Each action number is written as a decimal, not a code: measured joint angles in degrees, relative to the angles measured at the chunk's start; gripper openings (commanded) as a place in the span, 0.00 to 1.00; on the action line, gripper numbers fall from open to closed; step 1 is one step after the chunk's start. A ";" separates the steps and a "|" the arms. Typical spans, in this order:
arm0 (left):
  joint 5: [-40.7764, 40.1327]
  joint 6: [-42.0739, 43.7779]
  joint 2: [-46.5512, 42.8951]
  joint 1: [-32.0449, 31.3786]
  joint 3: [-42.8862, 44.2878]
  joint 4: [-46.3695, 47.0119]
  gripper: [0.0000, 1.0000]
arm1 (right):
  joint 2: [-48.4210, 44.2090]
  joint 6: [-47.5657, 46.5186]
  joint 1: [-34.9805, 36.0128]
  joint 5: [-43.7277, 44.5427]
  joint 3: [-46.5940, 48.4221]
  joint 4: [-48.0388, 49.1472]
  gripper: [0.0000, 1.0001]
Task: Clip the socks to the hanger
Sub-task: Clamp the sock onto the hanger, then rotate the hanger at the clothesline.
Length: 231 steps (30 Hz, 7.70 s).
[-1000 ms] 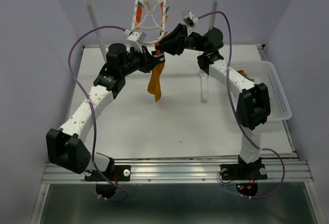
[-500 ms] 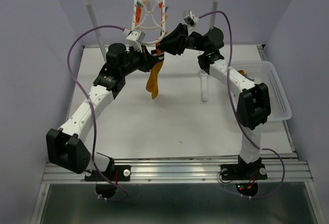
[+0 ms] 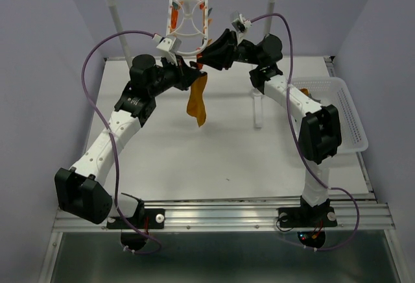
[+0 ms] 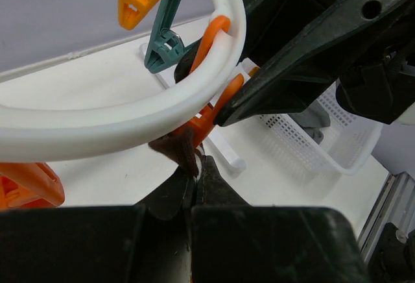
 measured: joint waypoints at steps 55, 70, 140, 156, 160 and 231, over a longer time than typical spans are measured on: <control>-19.08 3.54 1.05 0.02 0.94 -7.85 0.99 | -18.97 -4.24 -2.10 13.77 -23.45 -7.08 1.00; -25.05 4.44 -0.46 3.89 2.80 -8.15 0.99 | -29.03 -11.23 -2.10 32.54 -33.99 -21.14 1.00; -45.79 5.29 21.81 -24.02 25.40 -8.59 0.99 | -39.41 -17.44 -2.10 80.98 -40.96 -39.47 1.00; -69.00 5.22 11.10 -18.80 17.35 -6.12 0.99 | -39.39 -18.58 -2.10 77.96 -40.98 -39.43 1.00; -70.40 4.68 7.87 -14.75 14.67 -5.60 0.99 | -39.41 -18.58 -2.10 76.98 -40.98 -39.39 1.00; -45.27 4.24 4.96 -7.54 7.08 -3.82 0.99 | -40.87 -22.73 -2.10 69.05 -40.26 -38.97 1.00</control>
